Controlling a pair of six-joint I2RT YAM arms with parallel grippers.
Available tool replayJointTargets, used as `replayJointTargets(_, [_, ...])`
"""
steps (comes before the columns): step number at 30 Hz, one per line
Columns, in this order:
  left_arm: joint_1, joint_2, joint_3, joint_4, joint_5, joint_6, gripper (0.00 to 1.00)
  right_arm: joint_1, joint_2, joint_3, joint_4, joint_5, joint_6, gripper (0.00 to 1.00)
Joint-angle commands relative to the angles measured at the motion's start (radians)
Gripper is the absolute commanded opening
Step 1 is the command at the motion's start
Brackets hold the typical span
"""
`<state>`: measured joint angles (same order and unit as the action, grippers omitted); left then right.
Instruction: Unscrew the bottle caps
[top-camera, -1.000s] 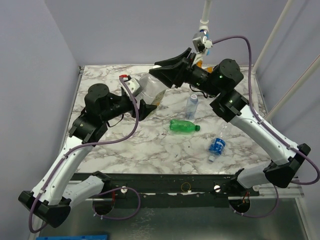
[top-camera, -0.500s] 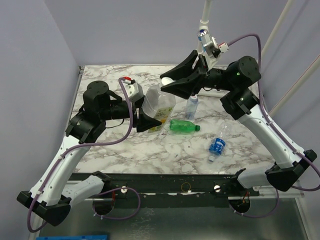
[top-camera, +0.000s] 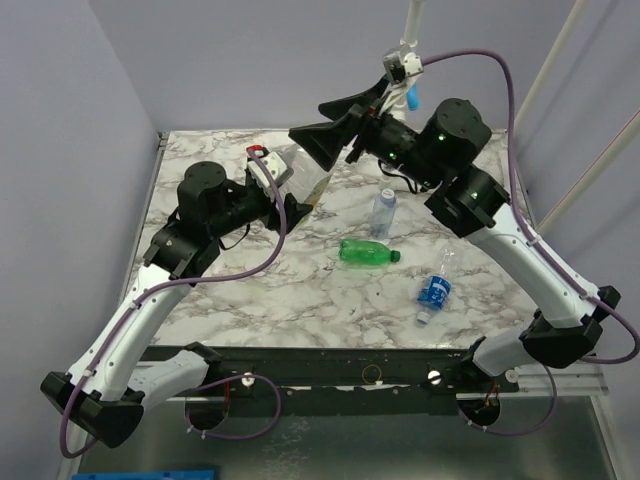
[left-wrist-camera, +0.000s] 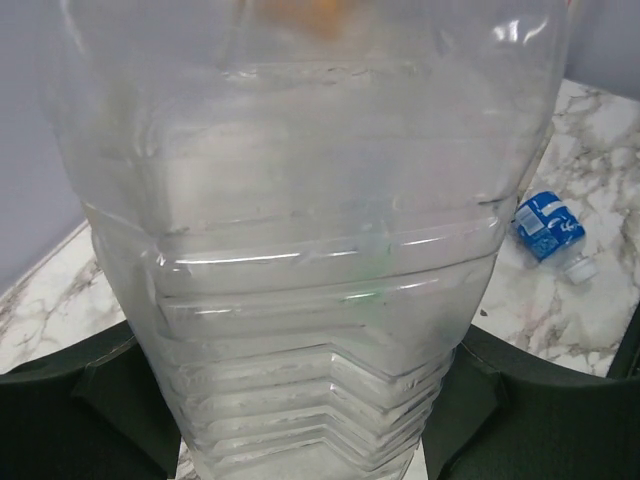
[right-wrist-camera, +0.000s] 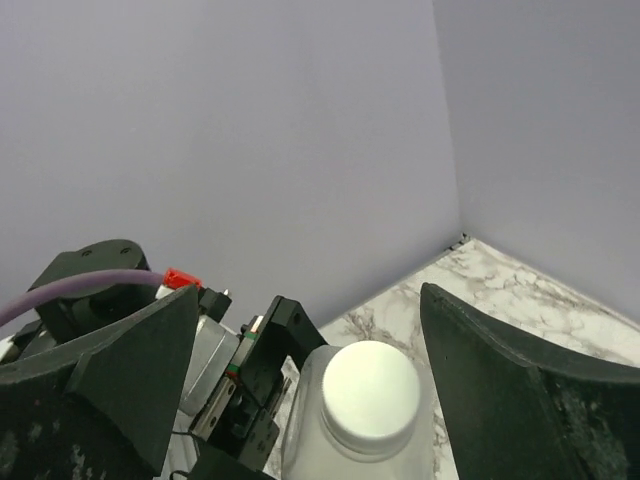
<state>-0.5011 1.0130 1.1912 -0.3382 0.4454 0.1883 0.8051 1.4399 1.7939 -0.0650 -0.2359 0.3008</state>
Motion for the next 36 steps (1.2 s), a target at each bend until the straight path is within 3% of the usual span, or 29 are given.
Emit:
replayJointTargets(1, [0.001, 0.002, 0.002, 0.068, -0.113, 0.021, 0.12, 0.048, 0.084, 0.077, -0.143, 0.231, -0.039, 0.90])
replayJointTargets(7, [0.001, -0.011, -0.003, 0.068, -0.122, 0.016, 0.12, 0.054, 0.092, 0.069, -0.113, 0.304, -0.009, 0.74])
replayJointTargets(13, [0.001, -0.016, -0.011, 0.068, -0.117, 0.009, 0.12, 0.054, 0.070, 0.010, -0.040, 0.277, 0.024, 0.56])
replayJointTargets(22, [0.000, -0.015, -0.010, 0.068, -0.075, -0.015, 0.13, 0.053, 0.048, -0.039, 0.025, 0.185, 0.047, 0.01])
replayJointTargets(28, [0.001, -0.045, -0.008, 0.067, 0.105, -0.076, 0.13, 0.050, -0.019, -0.067, 0.125, -0.073, -0.050, 0.01])
replayJointTargets(36, [0.000, -0.028, 0.073, 0.018, 0.513, -0.283, 0.13, 0.010, -0.046, -0.059, 0.209, -0.738, -0.005, 0.01])
